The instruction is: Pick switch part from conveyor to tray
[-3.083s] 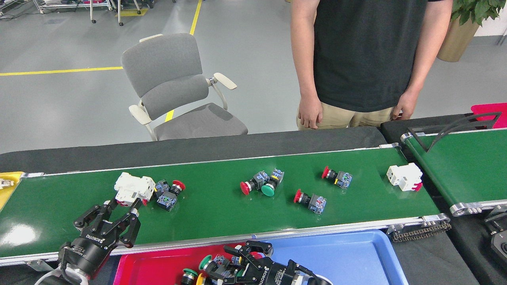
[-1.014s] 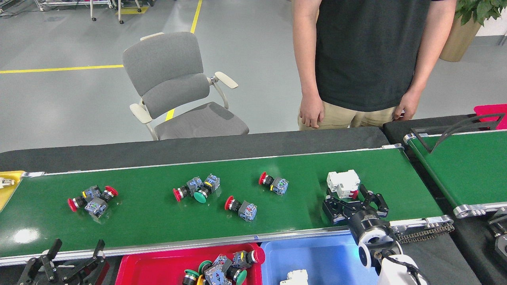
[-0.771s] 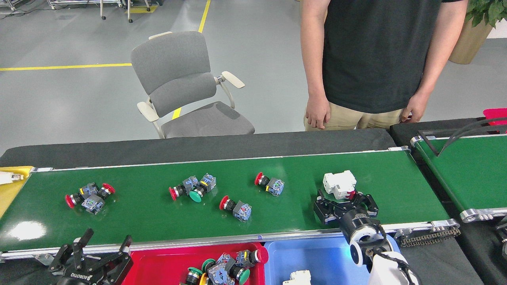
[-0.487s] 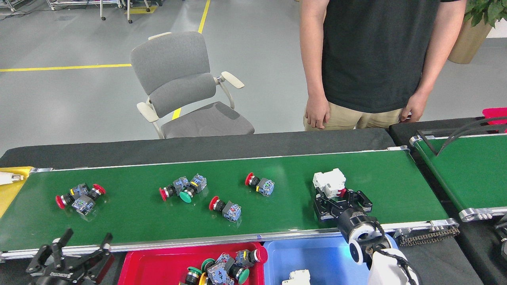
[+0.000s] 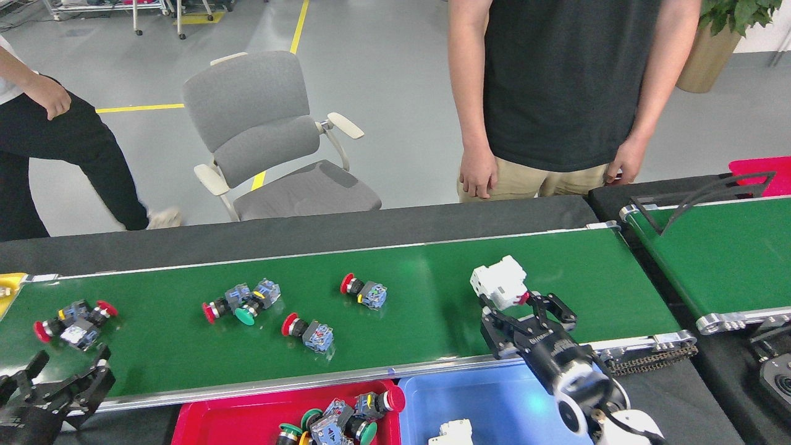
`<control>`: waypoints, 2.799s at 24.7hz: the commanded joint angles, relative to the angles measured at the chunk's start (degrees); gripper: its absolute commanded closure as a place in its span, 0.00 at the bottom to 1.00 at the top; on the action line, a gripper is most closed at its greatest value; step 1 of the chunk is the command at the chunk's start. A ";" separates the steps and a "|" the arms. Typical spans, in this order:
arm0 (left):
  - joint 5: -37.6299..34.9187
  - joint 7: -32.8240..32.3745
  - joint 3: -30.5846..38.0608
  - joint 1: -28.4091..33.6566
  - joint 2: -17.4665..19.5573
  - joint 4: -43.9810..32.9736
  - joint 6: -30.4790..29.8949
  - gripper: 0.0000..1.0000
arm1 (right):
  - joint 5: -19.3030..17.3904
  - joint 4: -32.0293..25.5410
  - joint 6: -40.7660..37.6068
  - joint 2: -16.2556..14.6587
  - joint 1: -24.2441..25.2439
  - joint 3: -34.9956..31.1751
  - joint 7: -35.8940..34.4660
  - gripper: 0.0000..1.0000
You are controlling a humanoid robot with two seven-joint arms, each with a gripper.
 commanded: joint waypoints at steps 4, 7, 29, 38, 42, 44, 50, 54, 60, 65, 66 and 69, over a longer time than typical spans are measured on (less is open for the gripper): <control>2.21 3.38 0.75 -0.88 5.40 4.25 5.11 0.01 | -1.12 -5.44 -6.95 0.00 8.64 -3.14 -1.12 0.00; 4.05 3.38 0.22 -2.02 8.82 9.78 6.95 0.01 | -1.12 -5.27 -6.60 0.35 9.17 -3.22 -1.12 0.00; 7.92 12.08 -6.99 -4.39 6.89 14.36 13.37 0.90 | -1.12 -5.53 -6.51 3.69 6.18 -8.06 -1.03 0.00; 7.92 12.43 -6.81 8.96 0.12 -12.09 -6.14 0.87 | 6.97 -6.23 5.97 3.96 6.44 -11.48 -4.90 0.01; 7.75 11.90 -7.07 18.81 -4.01 -24.84 -15.55 0.75 | 8.46 -5.97 9.84 3.78 6.62 -11.40 -7.71 0.01; 7.22 11.55 -7.34 22.24 -6.91 -27.65 -15.55 0.63 | 8.46 -5.97 9.75 3.60 6.70 -11.40 -7.71 0.01; 6.43 10.50 -7.95 25.49 -12.36 -33.19 -15.55 0.01 | 8.29 -5.79 9.14 3.52 6.97 -11.40 -7.80 0.01; 6.43 10.50 -7.07 25.40 -12.88 -33.45 -15.55 0.01 | 8.29 -5.62 8.35 3.60 6.97 -11.31 -7.71 0.01; 6.34 10.41 -4.61 25.22 -15.52 -35.39 9.85 0.01 | 8.20 -5.62 7.73 3.60 6.97 -11.31 -7.71 0.01; 6.34 8.56 -3.47 25.93 -15.35 -35.56 17.76 0.01 | 8.20 -5.62 7.12 3.60 6.97 -11.31 -7.53 0.01; 6.34 7.33 -3.47 26.02 -15.35 -35.47 17.76 0.01 | 8.20 -5.62 7.12 3.60 6.97 -11.31 -7.53 0.01; 6.34 3.64 -3.47 25.93 -15.26 -35.65 17.85 0.01 | 8.20 -5.62 7.12 3.60 6.88 -11.31 -7.45 0.01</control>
